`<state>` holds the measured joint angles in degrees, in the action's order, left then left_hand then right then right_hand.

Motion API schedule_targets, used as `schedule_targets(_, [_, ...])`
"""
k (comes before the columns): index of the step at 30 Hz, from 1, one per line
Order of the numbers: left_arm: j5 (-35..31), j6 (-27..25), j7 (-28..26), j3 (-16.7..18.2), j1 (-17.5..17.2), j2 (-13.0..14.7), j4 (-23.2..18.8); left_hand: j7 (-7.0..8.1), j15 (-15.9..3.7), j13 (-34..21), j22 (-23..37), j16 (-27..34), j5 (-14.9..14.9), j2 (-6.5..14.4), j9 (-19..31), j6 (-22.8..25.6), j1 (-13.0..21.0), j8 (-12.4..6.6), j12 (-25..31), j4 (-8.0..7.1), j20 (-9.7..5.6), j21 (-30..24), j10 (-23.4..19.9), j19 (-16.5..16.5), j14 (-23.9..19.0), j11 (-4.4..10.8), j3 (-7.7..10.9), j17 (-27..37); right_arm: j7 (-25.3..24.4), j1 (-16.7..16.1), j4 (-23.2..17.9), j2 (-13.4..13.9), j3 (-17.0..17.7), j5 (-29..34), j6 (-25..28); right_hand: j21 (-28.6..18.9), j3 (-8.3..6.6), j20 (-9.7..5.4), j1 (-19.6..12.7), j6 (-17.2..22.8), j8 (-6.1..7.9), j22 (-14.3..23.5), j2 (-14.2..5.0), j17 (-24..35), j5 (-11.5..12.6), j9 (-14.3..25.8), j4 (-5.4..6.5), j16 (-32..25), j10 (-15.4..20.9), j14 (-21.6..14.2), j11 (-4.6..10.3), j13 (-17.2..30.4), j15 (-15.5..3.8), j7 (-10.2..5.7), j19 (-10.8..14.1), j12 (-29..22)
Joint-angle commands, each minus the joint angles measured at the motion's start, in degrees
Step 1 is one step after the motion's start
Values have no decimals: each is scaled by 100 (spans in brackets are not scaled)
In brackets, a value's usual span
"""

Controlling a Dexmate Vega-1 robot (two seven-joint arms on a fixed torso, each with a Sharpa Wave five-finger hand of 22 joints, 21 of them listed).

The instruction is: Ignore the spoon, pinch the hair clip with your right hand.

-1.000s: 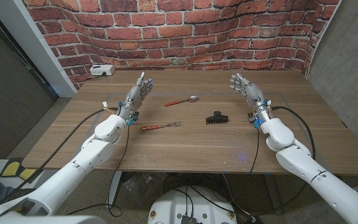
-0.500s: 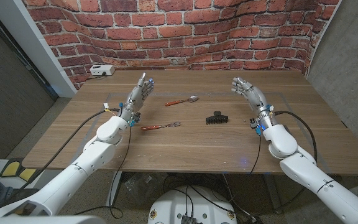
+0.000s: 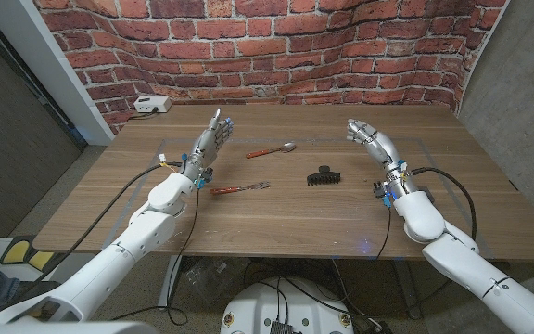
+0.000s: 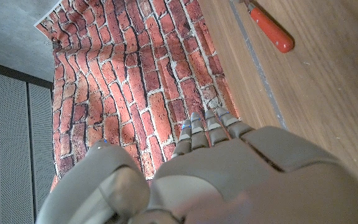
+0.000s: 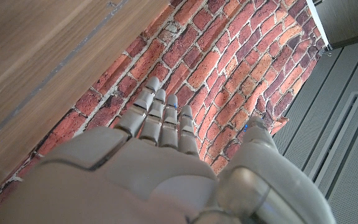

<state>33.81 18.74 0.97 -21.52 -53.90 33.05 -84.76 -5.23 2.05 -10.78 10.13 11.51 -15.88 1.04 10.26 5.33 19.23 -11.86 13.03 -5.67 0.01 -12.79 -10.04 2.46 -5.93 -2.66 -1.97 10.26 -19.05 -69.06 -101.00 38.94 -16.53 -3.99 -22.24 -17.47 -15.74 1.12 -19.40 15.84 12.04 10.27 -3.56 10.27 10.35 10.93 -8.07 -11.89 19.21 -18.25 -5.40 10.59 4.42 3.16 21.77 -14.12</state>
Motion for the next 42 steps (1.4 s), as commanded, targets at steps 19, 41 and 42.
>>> schedule_targets(19, [-4, 138, 96, -28, -22, -28, 42, 13, 0, -16, 20, -33, 37, 36, 35, 61, 75, 9, -34, 34, 103, 15, -55, 6, -80, 5, 4, 12, -787, -213, -810, 436, -87, 2126, 1211, 38, -95, -43, -214, -20, -41, 30, -19, 0, 48, 20, -94, 78, 33, 40, 171, 23, -39, -104, -8, 29])
schedule_targets(41, [63, 167, 172, 22, -108, 43, 41, 28, -15, -18, 22, -40, 66, 73, 36, 167, 113, -13, -42, 43, 136, 33, -100, 6, -114, 27, -2, 14, 54, -8, -1502, 1030, -196, 2408, 2335, 124, -115, -3, -302, -23, -46, 34, 17, 7, 59, 24, -104, 147, -102, 166, 290, 26, -15, -266, -91, 103])
schedule_targets(42, [63, 172, 176, 20, -112, 42, 46, 31, -15, -19, 22, -41, 66, 74, 36, 173, 113, -15, -41, 44, 136, 34, -102, 7, -115, 27, -2, 14, 92, -3, -1541, 1058, -197, 2416, 2398, 126, -116, -3, -303, -21, -45, 34, 14, 8, 60, 24, -102, 147, -102, 169, 294, 26, -18, -267, -94, 104])
